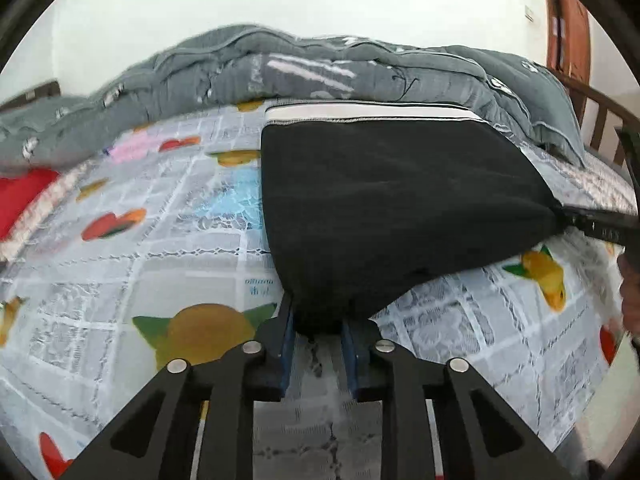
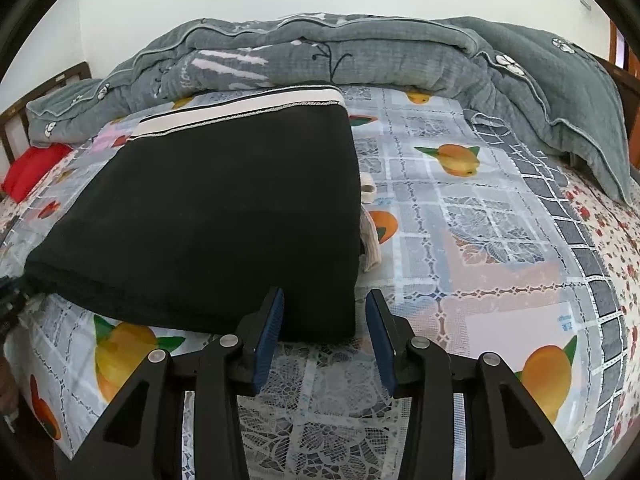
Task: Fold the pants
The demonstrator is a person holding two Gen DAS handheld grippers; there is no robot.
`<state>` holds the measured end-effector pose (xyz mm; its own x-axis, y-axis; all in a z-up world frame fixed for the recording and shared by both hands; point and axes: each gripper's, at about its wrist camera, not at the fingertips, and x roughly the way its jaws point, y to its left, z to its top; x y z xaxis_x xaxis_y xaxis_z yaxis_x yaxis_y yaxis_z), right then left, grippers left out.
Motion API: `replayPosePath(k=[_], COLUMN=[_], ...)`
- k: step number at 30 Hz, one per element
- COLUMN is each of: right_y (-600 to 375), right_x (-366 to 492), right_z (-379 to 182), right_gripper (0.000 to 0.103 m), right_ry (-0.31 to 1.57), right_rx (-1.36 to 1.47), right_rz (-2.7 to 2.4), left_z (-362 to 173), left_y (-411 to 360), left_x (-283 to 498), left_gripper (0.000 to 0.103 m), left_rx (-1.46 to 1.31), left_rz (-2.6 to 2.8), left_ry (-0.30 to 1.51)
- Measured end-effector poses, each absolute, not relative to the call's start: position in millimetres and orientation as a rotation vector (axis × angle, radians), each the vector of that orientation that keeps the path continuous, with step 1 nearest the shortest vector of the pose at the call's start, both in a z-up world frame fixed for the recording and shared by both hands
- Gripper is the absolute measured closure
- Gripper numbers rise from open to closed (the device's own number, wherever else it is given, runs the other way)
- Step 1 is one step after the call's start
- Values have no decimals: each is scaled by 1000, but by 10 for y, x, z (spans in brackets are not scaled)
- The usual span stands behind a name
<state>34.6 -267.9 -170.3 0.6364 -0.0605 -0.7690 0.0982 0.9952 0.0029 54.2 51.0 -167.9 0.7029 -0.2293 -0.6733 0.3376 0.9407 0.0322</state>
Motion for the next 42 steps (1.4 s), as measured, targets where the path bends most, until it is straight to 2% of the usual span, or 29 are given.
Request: replayPosePath(k=[2,6,10,14,20,30,38,42], right_y=[-2681,-2702,-2629,-2454,-2367,-2375,-2427,-2503], right_x=[340,333,397,480,415,324,85,-39], right_z=[-1649,-1521,-1415,-1421,-1711,-1631,-1204,-894], right_gripper=[61,61,61,61,60,59,55,51], right_ry=[876,845,804,791,821,841,816,820], right_rx=[36,33,-5,-17,-25,-14,-20,22], right_rz=[-85,-81,-82,-37,-14,-43,-124,-151], left_z=[-1627,-1476,-1254,-1152,-1575,-1535,-1196,-957], left_y=[563,742,799,513,36,131,244,271], left_x=[485,384,552,825,1051,790,586,435], left_gripper=[74,55,54,54,50,50,49,44], left_rx=[131,83,-17,-41,29,35,-15,-22], left_rz=[-333,-331,-357,-365,-351,-370,-310,-273], left_ry=[735,674,646,654,770,779,777,752])
